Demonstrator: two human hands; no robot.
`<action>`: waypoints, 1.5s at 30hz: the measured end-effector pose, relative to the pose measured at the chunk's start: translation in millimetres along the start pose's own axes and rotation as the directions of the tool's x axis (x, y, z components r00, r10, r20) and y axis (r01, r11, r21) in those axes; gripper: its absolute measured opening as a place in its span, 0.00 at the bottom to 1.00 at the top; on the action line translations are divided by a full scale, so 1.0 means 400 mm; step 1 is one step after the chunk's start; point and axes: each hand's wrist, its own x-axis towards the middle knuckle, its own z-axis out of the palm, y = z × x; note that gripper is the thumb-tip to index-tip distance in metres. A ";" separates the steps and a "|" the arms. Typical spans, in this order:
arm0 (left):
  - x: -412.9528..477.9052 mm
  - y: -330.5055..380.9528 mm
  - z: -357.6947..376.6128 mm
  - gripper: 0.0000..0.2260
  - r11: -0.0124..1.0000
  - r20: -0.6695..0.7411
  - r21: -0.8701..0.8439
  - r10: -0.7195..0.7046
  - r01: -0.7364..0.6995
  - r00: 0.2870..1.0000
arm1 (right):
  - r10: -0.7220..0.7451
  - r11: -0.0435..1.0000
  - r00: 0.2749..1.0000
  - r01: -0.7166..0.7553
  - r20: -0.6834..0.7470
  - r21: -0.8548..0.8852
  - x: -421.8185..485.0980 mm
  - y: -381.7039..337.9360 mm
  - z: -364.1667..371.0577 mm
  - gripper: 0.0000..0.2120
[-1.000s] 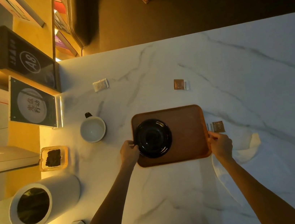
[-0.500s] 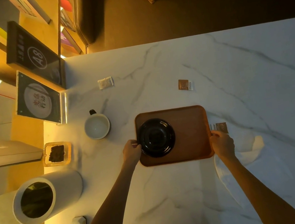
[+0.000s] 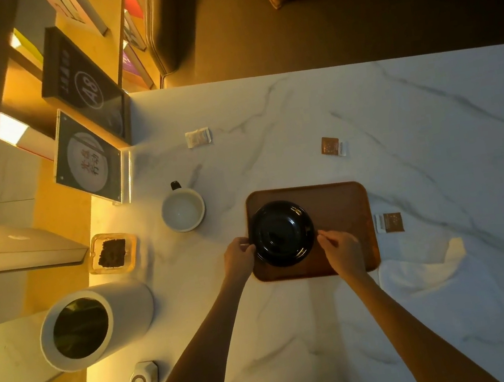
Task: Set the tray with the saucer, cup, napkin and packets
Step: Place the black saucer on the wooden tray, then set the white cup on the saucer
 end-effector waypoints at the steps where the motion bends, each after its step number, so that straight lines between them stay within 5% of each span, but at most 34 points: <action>1: 0.001 -0.001 0.000 0.12 1.000 -0.002 -0.001 0.003 -0.003 1.000 | -0.019 1.000 1.000 0.019 -0.003 -0.006 0.001 0.000 0.002 0.11; 26: 0.010 -0.017 0.000 0.11 0.998 -0.008 -0.027 0.051 -0.051 0.999 | 0.081 0.991 0.995 -0.087 -0.059 -0.101 0.004 -0.001 0.040 0.12; 32: 0.001 0.004 -0.024 0.19 0.976 0.032 0.186 0.111 -0.115 0.993 | 0.060 0.998 0.997 -0.062 -0.056 -0.033 0.004 -0.041 0.013 0.13; 39: 0.037 0.072 -0.229 0.12 0.944 -0.247 0.097 0.329 -0.314 0.912 | -0.034 0.998 0.998 0.037 -0.054 0.041 0.075 -0.241 0.011 0.14; 45: 0.122 0.090 -0.400 0.12 0.970 -0.430 -0.001 0.220 -0.244 0.875 | -0.129 0.988 0.982 0.115 0.141 0.107 0.132 -0.484 0.140 0.17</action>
